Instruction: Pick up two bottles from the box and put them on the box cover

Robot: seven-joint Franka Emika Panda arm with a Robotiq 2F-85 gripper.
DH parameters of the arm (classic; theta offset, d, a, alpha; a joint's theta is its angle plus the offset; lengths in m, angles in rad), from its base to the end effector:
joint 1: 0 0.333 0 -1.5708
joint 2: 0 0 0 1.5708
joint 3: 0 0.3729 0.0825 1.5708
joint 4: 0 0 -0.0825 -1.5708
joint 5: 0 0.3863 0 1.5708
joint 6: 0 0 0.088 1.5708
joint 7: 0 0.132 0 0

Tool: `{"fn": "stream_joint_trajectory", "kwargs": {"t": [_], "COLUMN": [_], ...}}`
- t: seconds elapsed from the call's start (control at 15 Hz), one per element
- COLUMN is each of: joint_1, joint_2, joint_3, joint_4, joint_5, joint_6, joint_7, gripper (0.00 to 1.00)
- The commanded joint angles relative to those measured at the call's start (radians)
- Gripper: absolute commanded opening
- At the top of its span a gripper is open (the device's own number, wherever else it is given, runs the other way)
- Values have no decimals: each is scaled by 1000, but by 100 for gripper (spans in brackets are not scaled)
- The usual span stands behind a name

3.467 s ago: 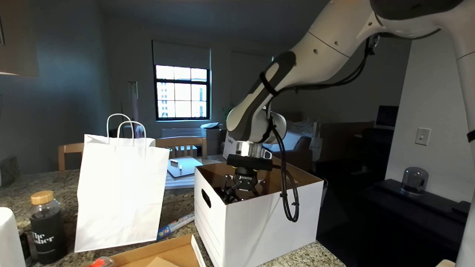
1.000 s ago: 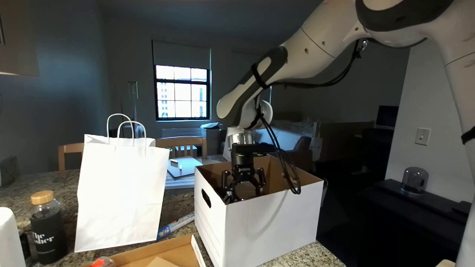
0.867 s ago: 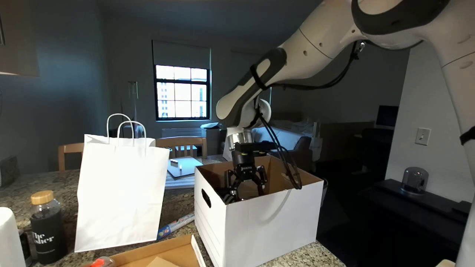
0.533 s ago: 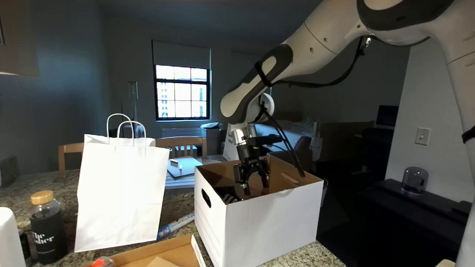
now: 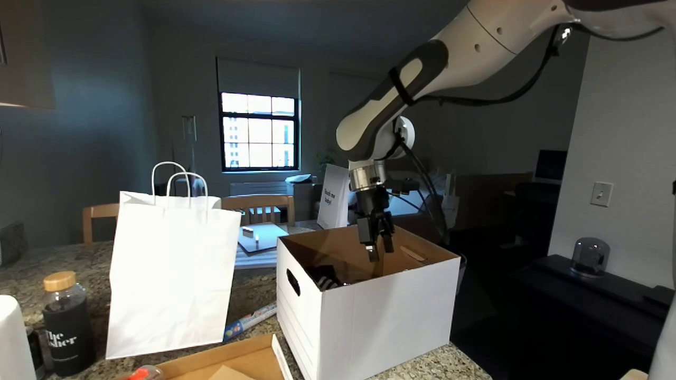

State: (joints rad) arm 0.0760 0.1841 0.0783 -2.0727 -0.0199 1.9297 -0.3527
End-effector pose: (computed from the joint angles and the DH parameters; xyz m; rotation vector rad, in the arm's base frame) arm 0.5355 0.0804 0.3506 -2.9688 -0.7867 0.5038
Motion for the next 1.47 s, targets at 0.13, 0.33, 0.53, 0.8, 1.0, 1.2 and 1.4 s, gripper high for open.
{"fn": "stream_joint_trajectory", "kwargs": {"t": [0.13, 0.33, 0.53, 0.8, 1.0, 1.2, 1.4], "joint_1": [-6, -6, -3, 0, 10, -3, -12], "joint_2": [0, 0, -23, -79, -102, -99, -83], "joint_3": [13, 13, 23, 48, 67, 90, 101], "joint_4": [-1, -1, -25, -105, -182, -244, -285], "joint_5": [-1, -1, 14, 48, 30, 96, 163], "joint_6": [-2, -2, 34, 216, 416, 522, 568], "joint_7": [0, 0, -31, -73, -117, -289, -474], "gripper": [100, 100, 100, 100, 100, 100, 100]}}
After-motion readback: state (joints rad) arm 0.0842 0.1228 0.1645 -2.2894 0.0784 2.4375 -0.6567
